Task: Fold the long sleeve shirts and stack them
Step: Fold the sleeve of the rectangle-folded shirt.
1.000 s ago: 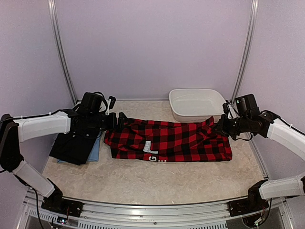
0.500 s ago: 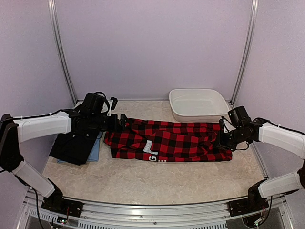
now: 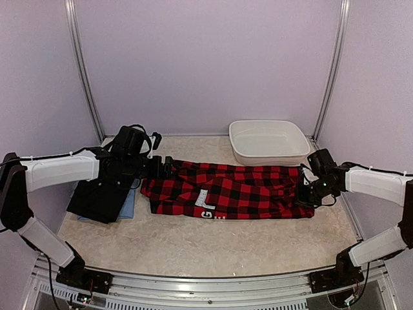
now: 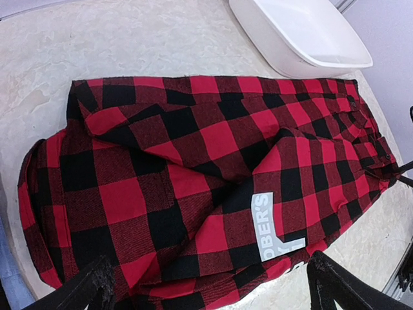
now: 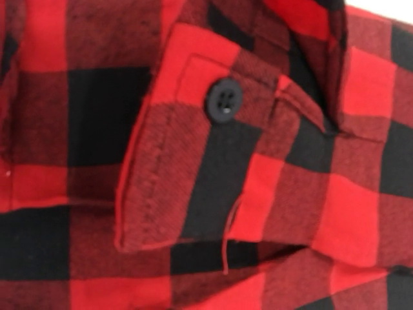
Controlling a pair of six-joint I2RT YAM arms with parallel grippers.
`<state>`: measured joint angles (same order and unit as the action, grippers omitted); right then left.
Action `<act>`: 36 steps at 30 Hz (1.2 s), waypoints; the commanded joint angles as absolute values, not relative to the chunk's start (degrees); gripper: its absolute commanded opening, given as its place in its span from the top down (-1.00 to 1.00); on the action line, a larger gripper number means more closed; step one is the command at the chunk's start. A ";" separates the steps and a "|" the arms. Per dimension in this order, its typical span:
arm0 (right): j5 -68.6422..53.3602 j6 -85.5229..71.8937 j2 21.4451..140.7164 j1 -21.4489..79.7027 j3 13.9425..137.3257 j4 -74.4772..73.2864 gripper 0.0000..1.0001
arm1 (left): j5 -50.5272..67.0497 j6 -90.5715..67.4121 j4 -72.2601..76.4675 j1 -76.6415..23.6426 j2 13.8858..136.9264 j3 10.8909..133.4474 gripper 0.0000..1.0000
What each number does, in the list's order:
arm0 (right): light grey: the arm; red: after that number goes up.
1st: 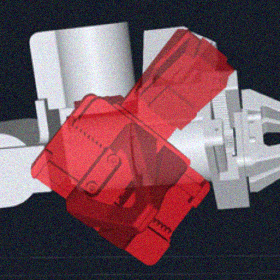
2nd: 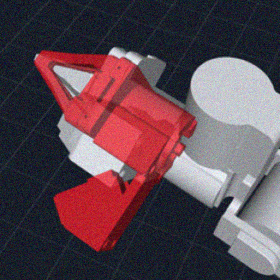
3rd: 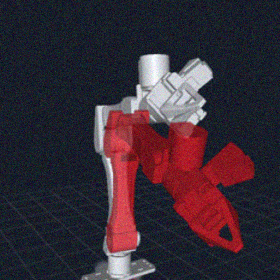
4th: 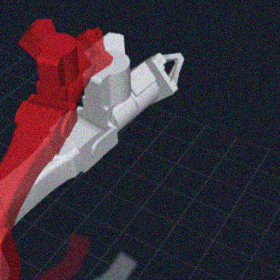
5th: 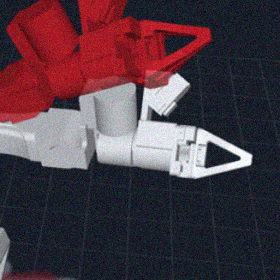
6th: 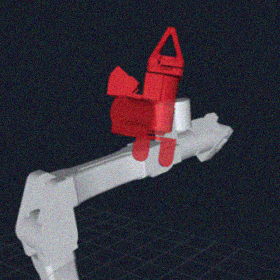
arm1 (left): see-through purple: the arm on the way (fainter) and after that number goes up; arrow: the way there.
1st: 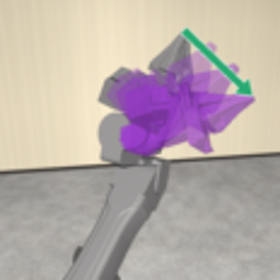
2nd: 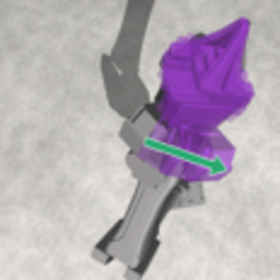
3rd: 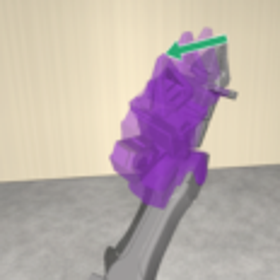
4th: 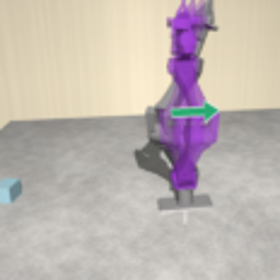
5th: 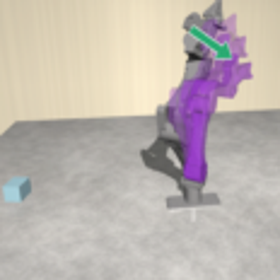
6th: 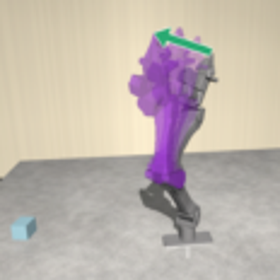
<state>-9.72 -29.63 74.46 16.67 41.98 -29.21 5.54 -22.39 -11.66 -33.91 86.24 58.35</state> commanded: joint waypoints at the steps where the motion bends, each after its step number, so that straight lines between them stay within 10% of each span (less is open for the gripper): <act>1: -8.35 -26.99 75.52 15.04 41.06 -27.72 1.00 | 4.87 -21.36 -12.14 -34.28 87.16 60.11 -0.98; 27: 3.45 -24.62 74.27 11.64 42.61 -29.04 0.53 | 4.66 -21.45 -12.51 -34.39 88.05 60.35 -0.98; 36: -12.58 -22.76 70.88 12.75 39.32 -20.88 0.38 | 4.82 -21.57 -12.39 -34.37 88.64 60.41 -0.98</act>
<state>-6.09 -23.79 69.80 12.23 40.73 -24.82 5.50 -22.24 -12.34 -33.91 87.83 58.65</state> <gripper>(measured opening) 0.301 0.990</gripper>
